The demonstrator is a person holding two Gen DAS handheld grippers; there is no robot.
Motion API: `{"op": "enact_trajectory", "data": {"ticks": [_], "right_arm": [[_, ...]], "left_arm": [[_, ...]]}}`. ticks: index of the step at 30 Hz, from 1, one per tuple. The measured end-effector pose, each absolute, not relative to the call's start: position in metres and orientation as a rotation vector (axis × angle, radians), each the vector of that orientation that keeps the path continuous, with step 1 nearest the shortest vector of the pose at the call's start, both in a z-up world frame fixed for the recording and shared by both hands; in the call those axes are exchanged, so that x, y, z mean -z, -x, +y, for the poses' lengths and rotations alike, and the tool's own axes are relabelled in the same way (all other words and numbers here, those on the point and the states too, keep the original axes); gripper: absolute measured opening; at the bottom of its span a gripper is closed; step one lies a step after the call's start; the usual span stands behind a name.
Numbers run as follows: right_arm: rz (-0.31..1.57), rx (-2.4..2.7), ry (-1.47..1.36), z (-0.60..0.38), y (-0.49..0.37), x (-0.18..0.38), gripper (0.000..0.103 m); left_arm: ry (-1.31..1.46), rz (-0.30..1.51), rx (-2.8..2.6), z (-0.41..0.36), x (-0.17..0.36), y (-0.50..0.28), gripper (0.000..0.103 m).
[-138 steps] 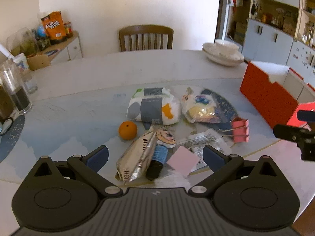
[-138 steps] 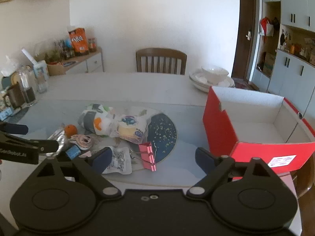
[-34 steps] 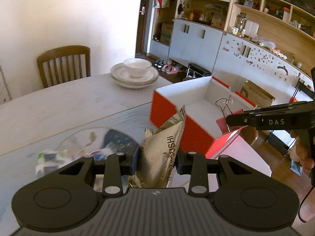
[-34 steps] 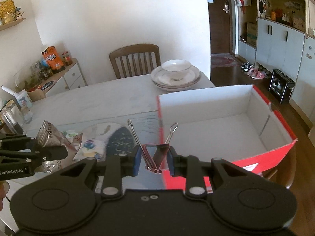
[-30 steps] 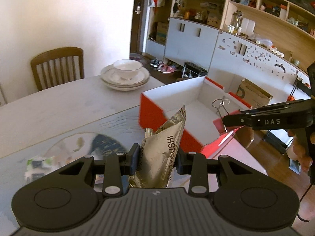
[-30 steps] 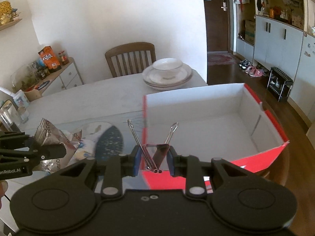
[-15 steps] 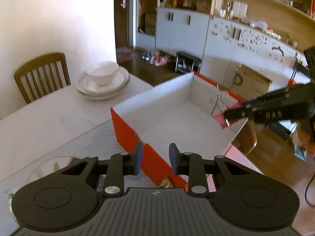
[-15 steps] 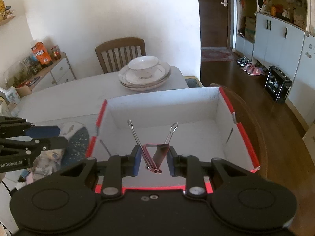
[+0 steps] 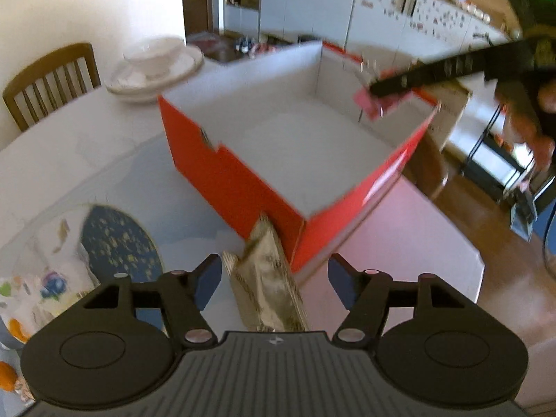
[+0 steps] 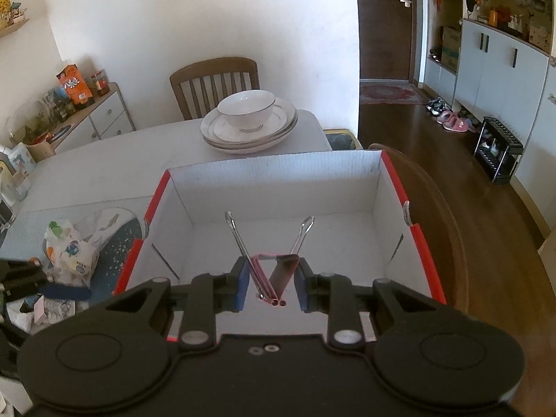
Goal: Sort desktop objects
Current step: 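Carry the silver bag with the left tool while the right tool carries the clip to the box, then lower the silver bag into the box with the left tool while the right tool drops the clip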
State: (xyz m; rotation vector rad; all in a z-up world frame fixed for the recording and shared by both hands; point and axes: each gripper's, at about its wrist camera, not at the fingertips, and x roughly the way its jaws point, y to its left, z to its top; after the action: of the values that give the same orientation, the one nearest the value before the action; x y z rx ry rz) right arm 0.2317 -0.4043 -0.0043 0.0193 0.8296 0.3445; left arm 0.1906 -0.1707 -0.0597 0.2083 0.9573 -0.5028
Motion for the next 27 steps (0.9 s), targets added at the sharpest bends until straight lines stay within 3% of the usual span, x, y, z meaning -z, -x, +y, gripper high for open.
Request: {"op": "enact_trajectory", "data": {"ticks": [12, 14, 16, 27], "right_arm": [[0.836, -0.359, -0.002, -0.407, -0.242, 0.009, 0.027], [0.838, -0.360, 0.001, -0.406, -0.243, 0.010, 0.027], [0.841, -0.362, 0.003, -0.407, -0.244, 0.011, 0.027], [0.879, -0.349, 0.003, -0.413, -0.256, 0.024, 0.027]], "left_arm": [[-0.279, 1.040, 0.432, -0.179, 0.106, -0.190, 0.066], [-0.276, 1.037, 0.425, -0.179, 0.106, -0.189, 0.061], [-0.275, 1.034, 0.421, -0.178, 0.105, -0.189, 0.044], [-0.187, 1.015, 0.391, -0.160, 0.086, -0.185, 0.031]]}}
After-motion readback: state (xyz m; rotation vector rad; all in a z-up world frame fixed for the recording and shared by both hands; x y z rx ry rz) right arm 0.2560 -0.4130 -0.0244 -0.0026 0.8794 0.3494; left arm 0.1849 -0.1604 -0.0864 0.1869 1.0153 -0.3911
